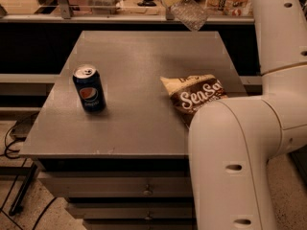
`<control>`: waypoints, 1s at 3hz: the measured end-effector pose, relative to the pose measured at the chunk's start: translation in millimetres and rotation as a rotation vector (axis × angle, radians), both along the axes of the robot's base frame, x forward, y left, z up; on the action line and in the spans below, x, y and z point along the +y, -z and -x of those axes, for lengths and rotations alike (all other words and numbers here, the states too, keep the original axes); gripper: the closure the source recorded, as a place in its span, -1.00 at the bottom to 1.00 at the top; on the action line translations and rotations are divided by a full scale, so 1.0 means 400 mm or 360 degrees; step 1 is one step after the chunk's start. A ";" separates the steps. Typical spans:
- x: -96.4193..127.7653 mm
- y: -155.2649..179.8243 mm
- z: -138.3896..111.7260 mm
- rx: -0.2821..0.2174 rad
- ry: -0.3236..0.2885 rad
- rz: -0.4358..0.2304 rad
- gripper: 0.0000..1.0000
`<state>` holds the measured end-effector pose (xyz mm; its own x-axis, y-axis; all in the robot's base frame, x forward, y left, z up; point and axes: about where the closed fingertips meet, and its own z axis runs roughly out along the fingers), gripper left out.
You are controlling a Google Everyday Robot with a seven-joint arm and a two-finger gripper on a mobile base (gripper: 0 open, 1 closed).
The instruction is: Place water bottle upright
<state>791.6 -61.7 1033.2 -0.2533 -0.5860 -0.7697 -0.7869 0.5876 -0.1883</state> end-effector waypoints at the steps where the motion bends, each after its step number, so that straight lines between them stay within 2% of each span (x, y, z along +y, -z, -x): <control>1: -0.005 -0.021 0.014 -0.0170 -0.0187 0.0096 1.00; 2: -0.016 -0.042 0.036 -0.0380 -0.0415 0.0210 1.00; 3: -0.041 -0.085 0.050 -0.0538 -0.0491 0.0150 1.00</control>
Offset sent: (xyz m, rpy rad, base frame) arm -0.0717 -0.0199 0.0262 -0.0540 -0.4481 0.3434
